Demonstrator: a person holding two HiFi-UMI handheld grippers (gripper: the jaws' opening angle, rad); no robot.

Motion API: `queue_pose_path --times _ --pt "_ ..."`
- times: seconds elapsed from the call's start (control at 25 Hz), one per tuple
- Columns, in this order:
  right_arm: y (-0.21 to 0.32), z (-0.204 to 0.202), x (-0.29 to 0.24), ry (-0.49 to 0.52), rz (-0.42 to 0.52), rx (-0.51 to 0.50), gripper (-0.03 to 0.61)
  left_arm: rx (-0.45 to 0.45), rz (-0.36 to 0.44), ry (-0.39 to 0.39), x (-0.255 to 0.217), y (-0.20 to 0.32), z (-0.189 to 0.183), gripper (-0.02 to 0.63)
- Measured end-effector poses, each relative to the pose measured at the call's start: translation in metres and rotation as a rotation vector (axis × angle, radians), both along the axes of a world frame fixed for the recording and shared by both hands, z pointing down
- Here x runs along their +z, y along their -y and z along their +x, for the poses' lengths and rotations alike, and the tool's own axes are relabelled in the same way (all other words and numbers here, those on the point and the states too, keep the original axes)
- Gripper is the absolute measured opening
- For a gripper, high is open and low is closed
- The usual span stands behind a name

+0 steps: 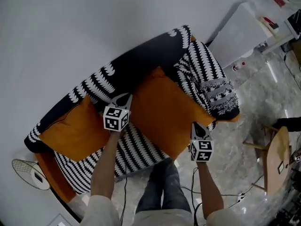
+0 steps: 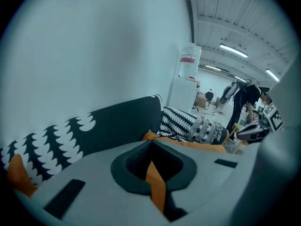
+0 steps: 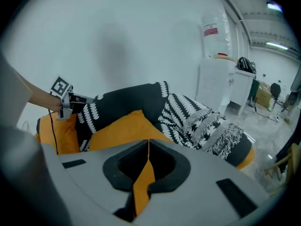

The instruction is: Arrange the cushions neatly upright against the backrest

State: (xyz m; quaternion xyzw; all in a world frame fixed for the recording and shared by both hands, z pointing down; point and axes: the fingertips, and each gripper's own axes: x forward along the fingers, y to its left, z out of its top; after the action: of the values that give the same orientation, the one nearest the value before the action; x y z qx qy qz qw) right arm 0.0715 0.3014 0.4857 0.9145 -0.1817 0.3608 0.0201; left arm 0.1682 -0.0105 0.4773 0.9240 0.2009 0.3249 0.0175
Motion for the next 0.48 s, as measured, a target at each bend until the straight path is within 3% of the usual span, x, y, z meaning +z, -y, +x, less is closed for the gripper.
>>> queue_pose_path --times 0.48 --pt "-0.063 -0.025 0.04 0.099 0.059 0.233 0.034 0.145 0.014 0.086 0.049 -0.073 0.034 0.029"
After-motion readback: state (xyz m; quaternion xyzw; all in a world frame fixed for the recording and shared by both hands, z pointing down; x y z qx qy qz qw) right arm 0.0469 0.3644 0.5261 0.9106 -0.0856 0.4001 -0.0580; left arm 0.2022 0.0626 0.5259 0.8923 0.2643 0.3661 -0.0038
